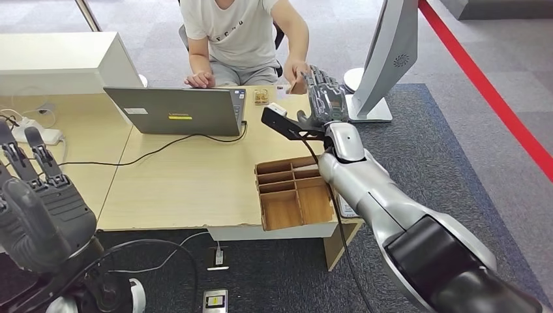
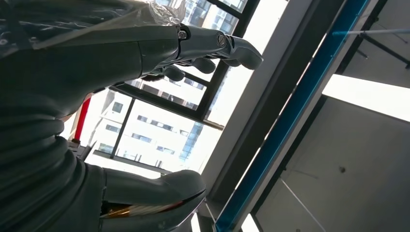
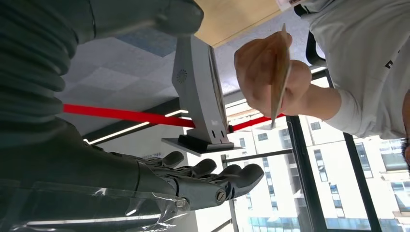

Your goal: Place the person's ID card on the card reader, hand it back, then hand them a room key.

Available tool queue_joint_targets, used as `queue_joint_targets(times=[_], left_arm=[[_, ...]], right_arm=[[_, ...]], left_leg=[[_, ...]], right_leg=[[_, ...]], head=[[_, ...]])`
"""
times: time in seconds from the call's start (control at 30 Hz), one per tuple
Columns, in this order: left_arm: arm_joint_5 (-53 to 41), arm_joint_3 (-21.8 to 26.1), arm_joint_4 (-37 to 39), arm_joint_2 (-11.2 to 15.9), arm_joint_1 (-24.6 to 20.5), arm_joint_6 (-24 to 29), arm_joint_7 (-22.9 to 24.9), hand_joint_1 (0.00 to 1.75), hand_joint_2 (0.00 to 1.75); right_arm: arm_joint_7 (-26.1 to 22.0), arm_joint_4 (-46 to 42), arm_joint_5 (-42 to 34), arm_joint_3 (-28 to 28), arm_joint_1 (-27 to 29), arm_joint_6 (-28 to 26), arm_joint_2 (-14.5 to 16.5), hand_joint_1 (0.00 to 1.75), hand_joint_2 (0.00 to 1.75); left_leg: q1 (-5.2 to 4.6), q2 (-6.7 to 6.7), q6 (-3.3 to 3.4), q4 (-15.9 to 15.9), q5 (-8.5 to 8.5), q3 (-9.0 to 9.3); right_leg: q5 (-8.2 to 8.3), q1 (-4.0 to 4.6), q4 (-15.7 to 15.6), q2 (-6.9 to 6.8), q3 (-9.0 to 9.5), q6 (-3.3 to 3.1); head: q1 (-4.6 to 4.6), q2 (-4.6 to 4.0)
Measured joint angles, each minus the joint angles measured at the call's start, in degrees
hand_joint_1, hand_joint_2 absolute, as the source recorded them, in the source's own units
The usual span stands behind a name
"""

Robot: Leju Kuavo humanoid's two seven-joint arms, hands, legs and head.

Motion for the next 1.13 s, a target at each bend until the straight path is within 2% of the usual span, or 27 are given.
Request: queue_joint_targets(times=[0.23, 0.37, 0.53, 0.7, 0.9, 1.13], left_arm=[[-1.1, 0.5, 0.6, -0.2, 0.0, -0.2, 0.0, 0.00, 1.75], [-2.9, 1.4, 0.4, -0.2, 0.8, 2.5, 0.0, 0.00, 1.75], [-5.2, 1.7, -1.0, 0.6, 2.5, 8.0, 0.0, 0.00, 1.75], [-7.2, 1.6, -2.9, 2.6, 3.8, 15.0, 0.0, 0.00, 1.75], [-10.6, 1.3, -4.9, 3.9, 6.8, 16.2, 0.0, 0.00, 1.75], [-11.3, 1.0, -5.8, 4.3, 8.3, 16.3, 0.0, 0.00, 1.75]], right_arm=[[-7.9, -3.6, -4.7, -0.7, 1.9, -5.6, -1.9, 0.00, 1.75], [-10.4, -10.8, -7.9, -2.1, 6.3, -6.4, -4.4, 0.00, 1.75], [-7.2, -26.6, -8.3, -4.1, 17.2, -5.2, -9.7, 0.00, 1.75], [-5.7, -43.9, -8.3, -7.4, 30.3, -8.0, -13.7, 0.00, 1.75], [-9.6, -59.2, -11.7, -12.8, 44.7, -10.2, -14.9, 0.00, 1.75], [-12.9, -68.8, -13.2, -16.8, 53.0, -10.1, -14.8, 0.00, 1.75]], left_leg=[[0.00, 0.00, 0.00, 0.0, 0.00, 0.01], [0.00, -0.01, 0.00, 0.0, -0.01, 0.04], [0.01, -0.04, 0.00, 0.0, -0.03, 0.04], [0.01, -0.06, -0.01, 0.0, -0.05, 0.04], [0.02, -0.04, -0.02, 0.0, -0.07, 0.03], [0.01, -0.01, -0.01, -0.1, -0.05, 0.04]], right_leg=[[0.00, 0.00, 0.0, 0.00, 0.02, 0.00], [0.00, 0.00, 0.0, -0.01, 0.05, 0.00], [-0.02, 0.00, -0.1, -0.05, 0.09, 0.01], [-0.05, 0.01, -0.1, -0.04, 0.09, 0.00], [-0.07, 0.01, -0.1, -0.04, 0.08, -0.02], [-0.06, 0.00, -0.1, -0.03, 0.08, -0.02]], head=[[0.00, 0.00], [-0.01, 0.00], [0.00, 0.00], [-0.01, 0.00], [0.00, 0.00], [0.01, 0.00]])
